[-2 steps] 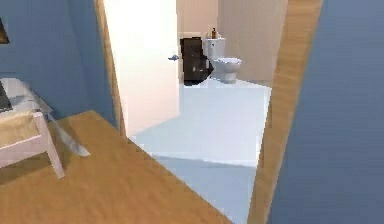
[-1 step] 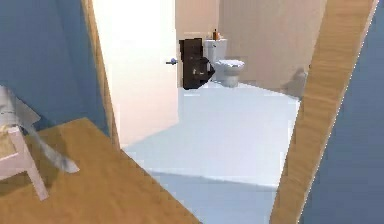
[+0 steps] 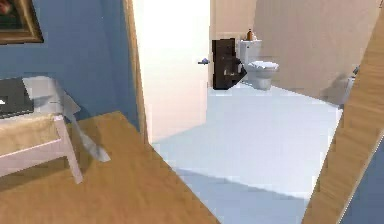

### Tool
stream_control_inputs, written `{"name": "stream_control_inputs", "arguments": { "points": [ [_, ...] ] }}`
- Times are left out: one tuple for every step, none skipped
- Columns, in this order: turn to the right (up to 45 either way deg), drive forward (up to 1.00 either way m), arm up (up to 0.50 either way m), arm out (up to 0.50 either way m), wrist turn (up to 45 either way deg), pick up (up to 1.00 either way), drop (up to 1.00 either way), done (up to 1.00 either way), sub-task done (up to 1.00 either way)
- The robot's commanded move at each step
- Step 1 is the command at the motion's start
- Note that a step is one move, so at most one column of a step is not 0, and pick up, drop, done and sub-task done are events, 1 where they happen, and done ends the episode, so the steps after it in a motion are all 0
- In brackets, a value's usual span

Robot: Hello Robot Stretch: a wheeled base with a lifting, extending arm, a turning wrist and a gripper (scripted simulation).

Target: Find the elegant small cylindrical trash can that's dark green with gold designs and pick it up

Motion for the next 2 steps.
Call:
{"name": "stream_control_inputs", "arguments": {
  "points": [
    [0.0,0.55,0.0,0.0,0.0,0.0,0.0,0.0,0.0],
    [33.0,0.0,0.0,0.0,0.0,0.0,0.0,0.0,0.0]
  ]
}}
